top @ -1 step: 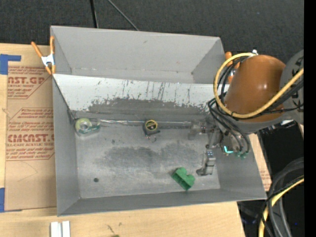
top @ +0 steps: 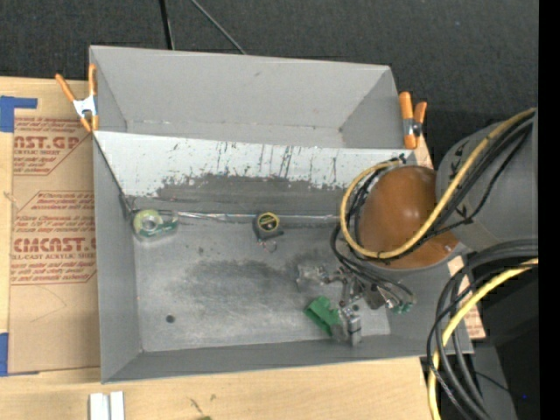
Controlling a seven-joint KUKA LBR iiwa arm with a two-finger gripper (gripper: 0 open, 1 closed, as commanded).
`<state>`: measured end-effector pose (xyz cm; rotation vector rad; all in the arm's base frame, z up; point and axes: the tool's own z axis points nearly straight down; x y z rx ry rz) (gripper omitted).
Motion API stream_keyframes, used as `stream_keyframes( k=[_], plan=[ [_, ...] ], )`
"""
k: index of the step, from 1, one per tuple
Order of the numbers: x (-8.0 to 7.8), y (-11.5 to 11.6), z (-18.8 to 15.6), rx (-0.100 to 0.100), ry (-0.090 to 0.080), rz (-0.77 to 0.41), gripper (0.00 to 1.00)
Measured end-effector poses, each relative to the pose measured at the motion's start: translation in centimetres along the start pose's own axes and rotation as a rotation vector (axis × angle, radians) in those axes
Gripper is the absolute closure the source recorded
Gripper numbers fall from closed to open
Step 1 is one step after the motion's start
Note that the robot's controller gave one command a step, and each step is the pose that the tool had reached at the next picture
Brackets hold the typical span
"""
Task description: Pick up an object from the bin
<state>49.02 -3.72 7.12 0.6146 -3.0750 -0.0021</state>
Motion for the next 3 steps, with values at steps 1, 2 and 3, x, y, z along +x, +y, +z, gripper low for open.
stream_keyframes(
  k=[1,2,3],
  plan=[
    [0.0,-0.1,-0.4,0.000,0.004,0.001,1.00],
    [-0.9,0.1,-17.4,0.007,-0.015,-0.033,1.00],
    [1.6,-4.0,-7.2,-0.002,0.001,0.028,1.00]
  ],
)
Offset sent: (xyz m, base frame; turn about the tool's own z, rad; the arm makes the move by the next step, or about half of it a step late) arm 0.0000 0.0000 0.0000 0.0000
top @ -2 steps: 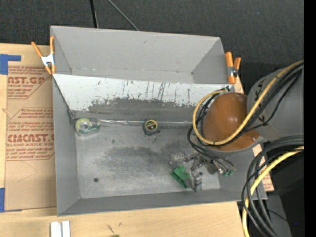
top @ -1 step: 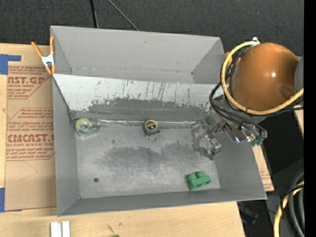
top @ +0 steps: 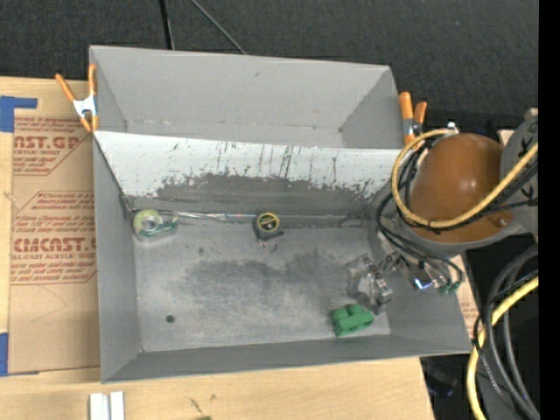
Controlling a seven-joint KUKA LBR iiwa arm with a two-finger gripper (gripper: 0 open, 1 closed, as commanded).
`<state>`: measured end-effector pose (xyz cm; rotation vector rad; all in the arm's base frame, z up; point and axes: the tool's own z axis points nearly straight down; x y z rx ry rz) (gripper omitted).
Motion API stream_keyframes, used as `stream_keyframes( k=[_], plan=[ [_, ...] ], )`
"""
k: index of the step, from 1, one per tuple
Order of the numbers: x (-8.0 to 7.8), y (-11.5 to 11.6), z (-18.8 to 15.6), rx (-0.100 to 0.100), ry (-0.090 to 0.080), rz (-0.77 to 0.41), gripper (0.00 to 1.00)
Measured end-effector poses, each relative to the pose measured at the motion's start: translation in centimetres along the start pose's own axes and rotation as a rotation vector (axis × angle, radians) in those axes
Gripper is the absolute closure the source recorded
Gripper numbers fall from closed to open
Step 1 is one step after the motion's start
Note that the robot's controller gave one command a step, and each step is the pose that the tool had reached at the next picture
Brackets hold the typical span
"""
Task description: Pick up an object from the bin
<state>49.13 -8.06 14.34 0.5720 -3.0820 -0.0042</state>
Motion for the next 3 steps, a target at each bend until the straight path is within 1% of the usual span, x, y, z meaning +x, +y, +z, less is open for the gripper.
stream_keyframes(
  k=[1,2,3],
  plan=[
    [-0.2,0.0,-0.4,0.003,-0.007,-0.003,0.00],
    [0.7,-0.6,7.3,0.008,-0.015,-0.224,0.00],
    [1.0,-0.5,7.4,0.004,-0.007,-0.223,1.00]
  ],
)
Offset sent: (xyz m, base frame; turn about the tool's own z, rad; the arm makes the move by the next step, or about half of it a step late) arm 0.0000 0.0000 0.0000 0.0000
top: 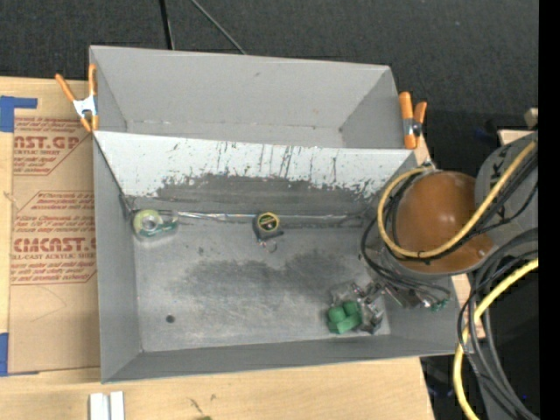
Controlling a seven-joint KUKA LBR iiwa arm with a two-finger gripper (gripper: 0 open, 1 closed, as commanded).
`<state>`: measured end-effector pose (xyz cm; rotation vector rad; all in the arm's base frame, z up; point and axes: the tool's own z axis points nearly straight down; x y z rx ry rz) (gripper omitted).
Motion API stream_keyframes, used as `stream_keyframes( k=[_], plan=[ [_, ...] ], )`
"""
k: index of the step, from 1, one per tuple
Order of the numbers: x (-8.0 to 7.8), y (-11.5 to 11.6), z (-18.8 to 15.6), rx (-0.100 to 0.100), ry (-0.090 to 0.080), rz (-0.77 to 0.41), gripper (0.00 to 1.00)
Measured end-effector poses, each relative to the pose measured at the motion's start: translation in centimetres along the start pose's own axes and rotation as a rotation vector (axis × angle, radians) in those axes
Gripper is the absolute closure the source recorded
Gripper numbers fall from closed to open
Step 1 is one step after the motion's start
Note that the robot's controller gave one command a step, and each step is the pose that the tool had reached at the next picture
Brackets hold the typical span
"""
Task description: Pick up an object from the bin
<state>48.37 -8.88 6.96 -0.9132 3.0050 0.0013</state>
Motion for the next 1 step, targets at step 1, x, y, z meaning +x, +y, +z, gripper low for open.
stream_keyframes(
  k=[1],
  plan=[
    [-0.25,-1.55,-13.37,0.006,-0.005,-0.045,1.00]
  ],
)
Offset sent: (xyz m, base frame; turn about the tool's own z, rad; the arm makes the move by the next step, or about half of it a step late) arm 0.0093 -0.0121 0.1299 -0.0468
